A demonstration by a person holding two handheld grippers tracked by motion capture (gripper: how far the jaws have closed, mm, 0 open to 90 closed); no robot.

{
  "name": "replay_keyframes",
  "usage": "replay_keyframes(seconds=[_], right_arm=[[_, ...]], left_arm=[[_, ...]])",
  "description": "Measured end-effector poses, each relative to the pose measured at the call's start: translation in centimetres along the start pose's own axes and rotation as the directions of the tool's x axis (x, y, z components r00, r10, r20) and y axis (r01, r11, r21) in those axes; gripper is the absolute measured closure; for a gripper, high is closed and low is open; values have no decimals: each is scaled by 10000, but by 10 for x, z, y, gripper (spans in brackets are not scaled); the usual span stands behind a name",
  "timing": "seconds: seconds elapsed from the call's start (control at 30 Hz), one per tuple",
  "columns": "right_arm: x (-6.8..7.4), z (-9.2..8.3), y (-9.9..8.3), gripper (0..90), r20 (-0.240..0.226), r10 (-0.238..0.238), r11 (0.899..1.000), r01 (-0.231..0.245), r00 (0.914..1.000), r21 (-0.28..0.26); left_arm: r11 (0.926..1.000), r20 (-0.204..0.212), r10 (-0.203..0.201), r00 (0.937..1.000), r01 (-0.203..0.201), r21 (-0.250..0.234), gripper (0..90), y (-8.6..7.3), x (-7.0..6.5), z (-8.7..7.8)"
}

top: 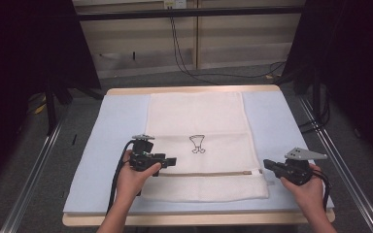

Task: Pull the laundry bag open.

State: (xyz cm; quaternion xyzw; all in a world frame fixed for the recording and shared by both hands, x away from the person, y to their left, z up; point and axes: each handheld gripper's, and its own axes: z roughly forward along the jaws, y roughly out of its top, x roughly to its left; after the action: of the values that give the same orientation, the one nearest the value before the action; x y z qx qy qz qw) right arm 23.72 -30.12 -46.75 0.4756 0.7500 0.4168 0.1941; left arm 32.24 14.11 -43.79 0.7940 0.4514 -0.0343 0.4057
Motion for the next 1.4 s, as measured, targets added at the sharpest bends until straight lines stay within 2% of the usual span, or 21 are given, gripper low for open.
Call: replay_keyframes(seconds=[0.07, 0.13, 0.17, 0.2, 0.23, 0.27, 0.3, 0.33, 0.4, 0.47, 0.53, 0.67, 0.77, 0.8, 0.83, 0.9, 0.97, 1.0, 1.07, 1.17, 1.4], right_arm=[[2, 1, -1, 900, -44, -44, 10000, 44, 10000, 89], [2, 2, -3, 900, 25, -17, 9996, 16, 10000, 287], [1, 4, -3, 900, 124, 53, 9994, -57, 9999, 331], [1, 4, -3, 900, 124, 53, 9994, -57, 9999, 331], [1, 5, -4, 891, 88, 227, 9995, -229, 9997, 228], [1, 6, -5, 849, -225, 528, 9986, -529, 9984, -22], [2, 7, -5, 845, -255, 558, 9984, -561, 9981, -115], [4, 6, -5, 845, -234, 609, 9981, -609, 9979, -3], [6, 8, -5, 840, -195, 400, 9990, -396, 9990, 186], [7, 8, -5, 849, -188, 381, 9990, -377, 9991, 254], [8, 10, -5, 900, -307, 100, 9990, -87, 9995, 440], [10, 10, -6, 900, -330, -90, 9983, 109, 9994, 572], [12, 11, -5, 900, -421, -174, 9981, 198, 9990, 575], [13, 12, -5, 900, -423, -237, 9979, 262, 9988, 601], [13, 12, -5, 900, -436, -246, 9973, 276, 9987, 682], [13, 12, -5, 900, -445, -203, 9974, 233, 9988, 684], [13, 13, -5, 900, -444, -316, 9969, 347, 9985, 710], [13, 13, -5, 900, -444, -316, 9969, 347, 9985, 710], [14, 13, -6, 900, -411, -389, 9963, 419, 9984, 745], [13, 14, -6, 900, -435, -450, 9959, 482, 9980, 760], [16, 16, -7, 900, -302, -695, 9930, 720, 9971, 938]], left_arm=[[9996, 55, -104, 9999, 103, 254, 433, 1, -4, 5], [9986, 328, -329, 9989, 315, 420, 431, 2, -10, 11], [9973, 747, -648, 9951, 619, 401, 438, 2, -16, 17], [9973, 747, -648, 9951, 619, 401, 439, 2, -16, 17], [9953, 867, -864, 9925, 822, 515, 439, 3, -21, 21], [9937, 968, -976, 9905, 916, 651, 474, 5, -28, 27], [9937, 1140, -991, 9885, 922, 645, 485, 6, -31, 30], [9926, 1244, -1099, 9861, 1025, 647, 496, 6, -34, 32], [9926, 1279, -1101, 9857, 1025, 645, 514, 7, -38, 36], [9907, 1429, -1269, 9816, 1183, 667, 518, 9, -45, 43], [9910, 1441, -1222, 9820, 1127, 724, 545, 11, -54, 51], [9922, 1504, -1080, 9827, 971, 781, 554, 13, -62, 61], [9891, 1751, -1325, 9756, 1187, 868, 557, 14, -69, 69], [9906, 1765, -1065, 9785, 892, 1035, 557, 15, -72, 72], [9905, 1756, -992, 9794, 804, 1113, 559, 16, -74, 74], [9899, 1848, -1100, 9766, 910, 1084, 558, 17, -80, 78], [9879, 1949, -1123, 9744, 884, 1273, 559, 19, -86, 84], [9872, 1947, -1032, 9754, 766, 1396, 559, 20, -87, 87], [9848, 2043, -1132, 9723, 826, 1528, 560, 22, -92, 93], [9832, 2070, -1044, 9728, 695, 1690, 567, 23, -97, 100], [9802, 2021, -1120, 9729, 747, 1832, 589, 24, -104, 114]])
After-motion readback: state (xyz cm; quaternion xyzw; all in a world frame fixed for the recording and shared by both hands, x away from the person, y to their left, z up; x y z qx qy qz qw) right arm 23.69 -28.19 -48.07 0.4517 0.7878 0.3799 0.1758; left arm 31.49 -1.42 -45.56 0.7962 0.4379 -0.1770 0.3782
